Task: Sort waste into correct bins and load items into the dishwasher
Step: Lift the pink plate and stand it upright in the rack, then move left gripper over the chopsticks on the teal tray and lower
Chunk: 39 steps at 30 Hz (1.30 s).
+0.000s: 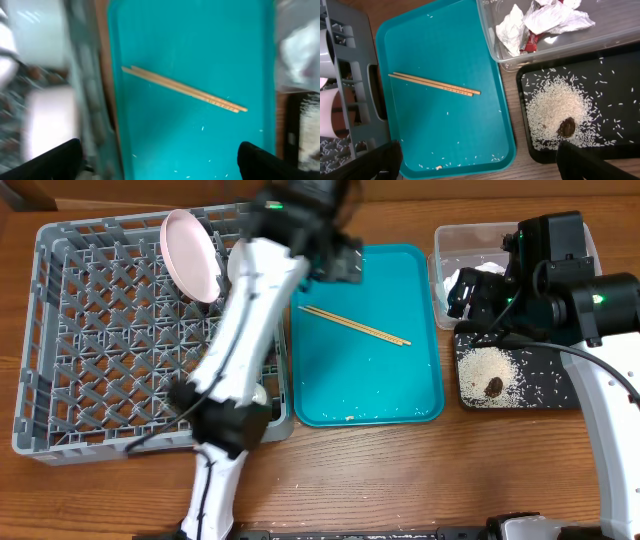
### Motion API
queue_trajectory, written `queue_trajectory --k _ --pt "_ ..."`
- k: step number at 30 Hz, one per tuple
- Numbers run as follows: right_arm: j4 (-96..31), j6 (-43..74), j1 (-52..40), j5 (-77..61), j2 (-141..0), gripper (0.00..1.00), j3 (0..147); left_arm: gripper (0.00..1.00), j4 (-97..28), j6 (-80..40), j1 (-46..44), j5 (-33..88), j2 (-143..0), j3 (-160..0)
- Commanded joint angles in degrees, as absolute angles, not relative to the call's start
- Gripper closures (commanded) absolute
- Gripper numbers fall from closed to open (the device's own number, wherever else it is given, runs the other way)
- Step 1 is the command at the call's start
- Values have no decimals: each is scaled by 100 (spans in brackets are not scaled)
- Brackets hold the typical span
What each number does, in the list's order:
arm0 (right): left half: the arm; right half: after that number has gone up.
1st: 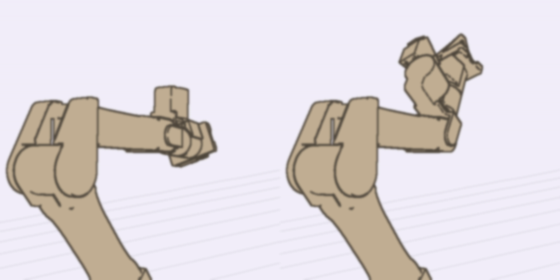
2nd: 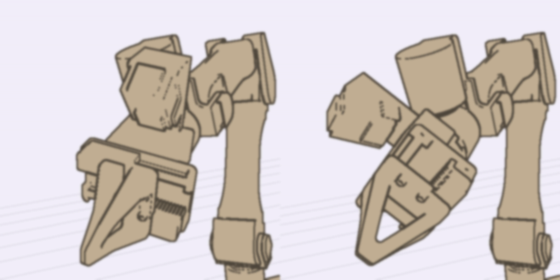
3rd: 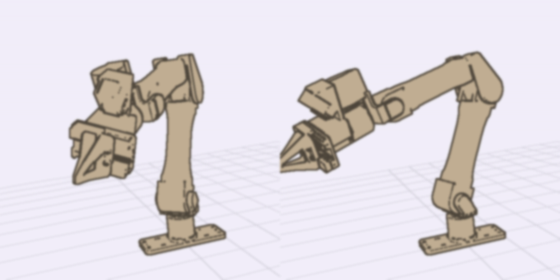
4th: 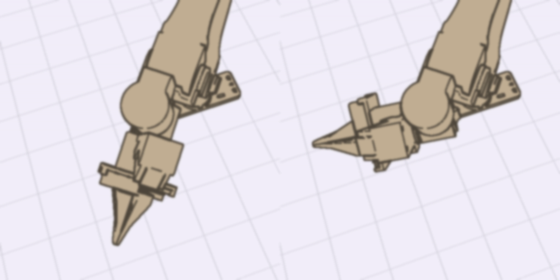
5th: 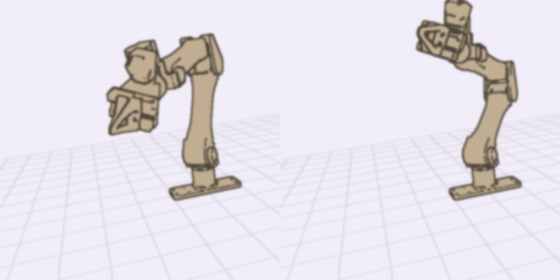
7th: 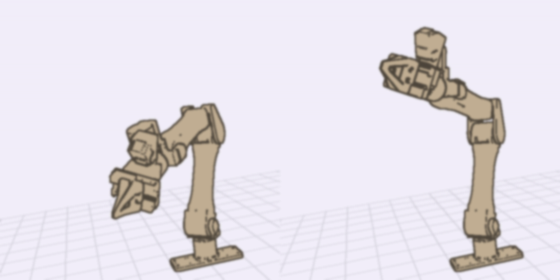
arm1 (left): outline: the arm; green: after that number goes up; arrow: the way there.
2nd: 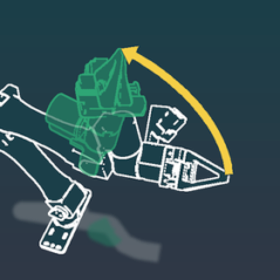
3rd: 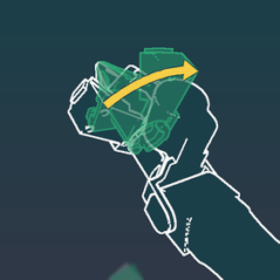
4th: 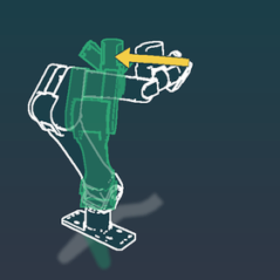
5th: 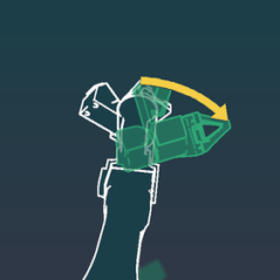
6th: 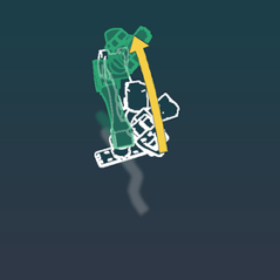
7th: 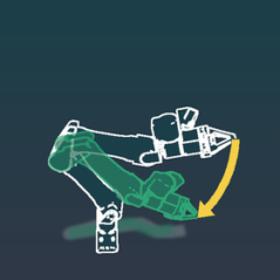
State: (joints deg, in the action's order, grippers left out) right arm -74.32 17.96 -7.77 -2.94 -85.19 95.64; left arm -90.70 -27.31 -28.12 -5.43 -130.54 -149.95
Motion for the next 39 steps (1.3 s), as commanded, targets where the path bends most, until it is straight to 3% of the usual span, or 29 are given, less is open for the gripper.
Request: queue_trajectory --k 1,4,7,9,28,39 --pt "-7404 1763 -777 -261 -8493 0 9673 0 -9087 -4421 -3140 -891 -13640 -14846" --pt "-7404 1763 -777 -261 -8493 0 9673 2 -8908 -5033 -3339 -875 -14077 -14844" --pt "-7404 1763 -777 -261 -8493 0 9673 16 -8552 -5516 -3470 -878 -14558 -14844" --pt "-7404 1763 -777 -261 -8493 0 9673 19 -8414 -5693 -3507 -792 -14733 -14844" --pt "-7404 1763 -777 -261 -8493 0 9673 16 -7463 -6134 -3573 -292 -15572 -14833" --pt "-7404 1763 -777 -261 -8493 0 9673 9 -8156 -5983 -3599 -320 -15546 -15847"
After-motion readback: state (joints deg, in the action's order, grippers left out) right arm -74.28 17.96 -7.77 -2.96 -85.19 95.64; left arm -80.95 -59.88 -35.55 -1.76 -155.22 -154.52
